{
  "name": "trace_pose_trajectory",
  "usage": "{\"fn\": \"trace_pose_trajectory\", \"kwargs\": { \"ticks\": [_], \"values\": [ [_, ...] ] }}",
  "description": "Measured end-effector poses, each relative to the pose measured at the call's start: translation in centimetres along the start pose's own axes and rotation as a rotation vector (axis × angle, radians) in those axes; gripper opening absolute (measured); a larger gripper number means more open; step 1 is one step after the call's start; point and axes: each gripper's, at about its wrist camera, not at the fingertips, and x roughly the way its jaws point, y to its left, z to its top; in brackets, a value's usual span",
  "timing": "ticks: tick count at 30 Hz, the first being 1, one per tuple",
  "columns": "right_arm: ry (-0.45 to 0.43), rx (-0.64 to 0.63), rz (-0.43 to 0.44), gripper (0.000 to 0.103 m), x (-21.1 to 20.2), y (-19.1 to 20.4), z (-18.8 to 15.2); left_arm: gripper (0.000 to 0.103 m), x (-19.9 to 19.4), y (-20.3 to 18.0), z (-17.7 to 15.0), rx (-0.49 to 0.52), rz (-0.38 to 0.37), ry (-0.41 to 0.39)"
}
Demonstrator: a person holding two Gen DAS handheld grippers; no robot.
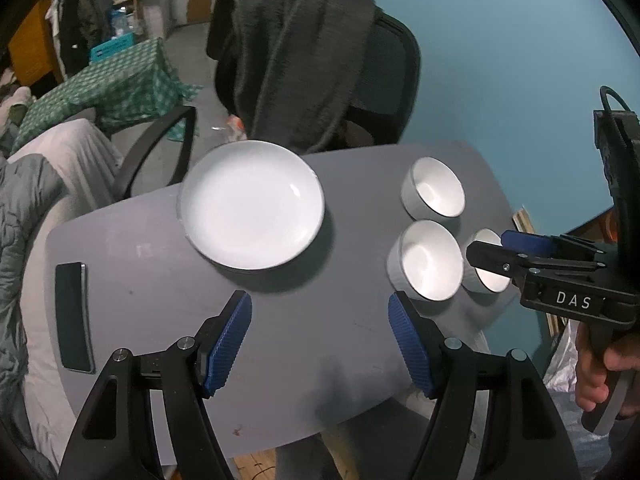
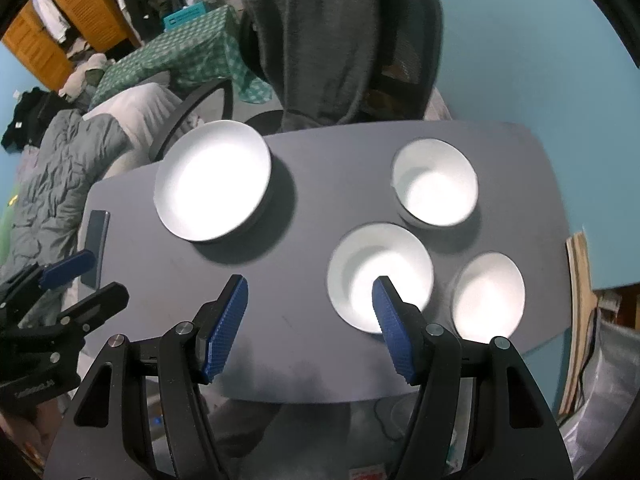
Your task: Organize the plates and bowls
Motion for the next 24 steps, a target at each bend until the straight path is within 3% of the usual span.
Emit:
{"fn": "trace_pose_trajectory", "kwargs": {
  "ticks": [11,24],
  "values": [
    [0.035,0.073,-0.007,0.064,0.5,-5.4,-1.3,0.072,3.0,-5.1,0.9,0.063,-0.034,0.066],
    [0.089,0.040,0.039,0.064,3.3,-11.7,-0.2,0.072,8.9,-9.8,2.3,0.016,-0.027,0.173]
  ]
}}
